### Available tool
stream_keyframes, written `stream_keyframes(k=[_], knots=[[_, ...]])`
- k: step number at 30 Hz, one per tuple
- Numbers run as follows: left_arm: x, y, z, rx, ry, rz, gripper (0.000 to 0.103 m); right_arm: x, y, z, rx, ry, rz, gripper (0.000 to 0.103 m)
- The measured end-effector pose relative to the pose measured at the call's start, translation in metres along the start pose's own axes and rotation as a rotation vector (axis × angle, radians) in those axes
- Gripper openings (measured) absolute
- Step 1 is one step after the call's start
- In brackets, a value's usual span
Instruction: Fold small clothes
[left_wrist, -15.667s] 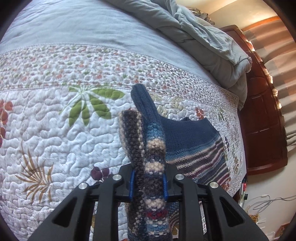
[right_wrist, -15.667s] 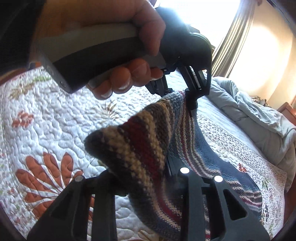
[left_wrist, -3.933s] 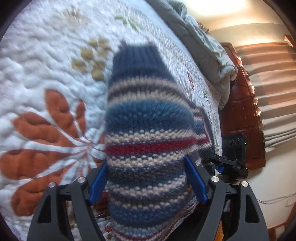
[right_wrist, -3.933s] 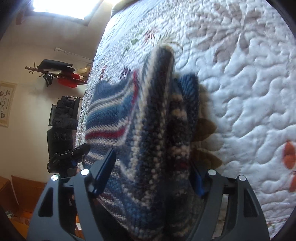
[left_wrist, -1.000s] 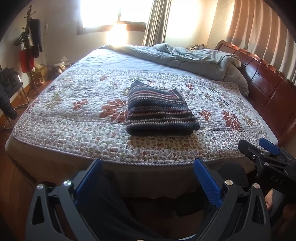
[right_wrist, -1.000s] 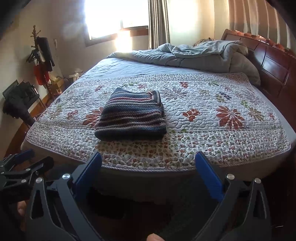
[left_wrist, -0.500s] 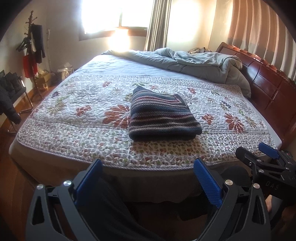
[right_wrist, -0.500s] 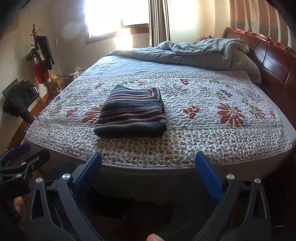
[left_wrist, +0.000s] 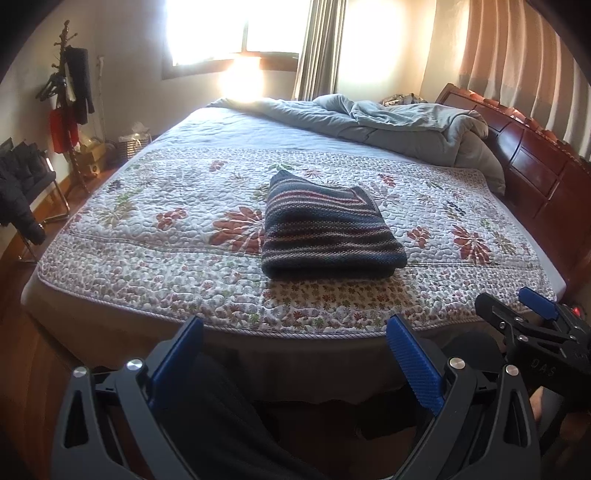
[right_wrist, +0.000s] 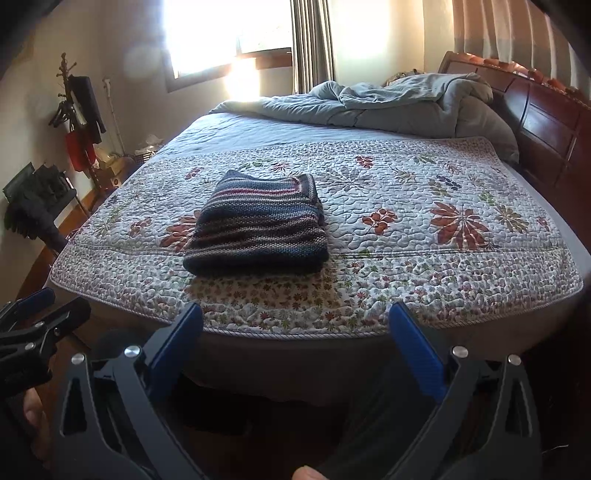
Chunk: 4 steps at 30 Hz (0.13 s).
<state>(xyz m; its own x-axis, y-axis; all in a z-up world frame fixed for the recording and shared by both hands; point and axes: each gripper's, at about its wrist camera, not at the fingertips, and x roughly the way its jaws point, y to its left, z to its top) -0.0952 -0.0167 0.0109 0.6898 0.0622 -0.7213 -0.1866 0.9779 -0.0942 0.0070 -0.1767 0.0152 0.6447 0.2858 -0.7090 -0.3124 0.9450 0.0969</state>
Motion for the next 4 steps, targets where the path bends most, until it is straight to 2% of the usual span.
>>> stream_keyframes(k=[4], knots=[[-0.0008,-0.0011,-0.0008,0.006,-0.002,0.007,0.099,0.0008,-0.0030,0.0006,0.005,-0.001,-0.002,0.100]])
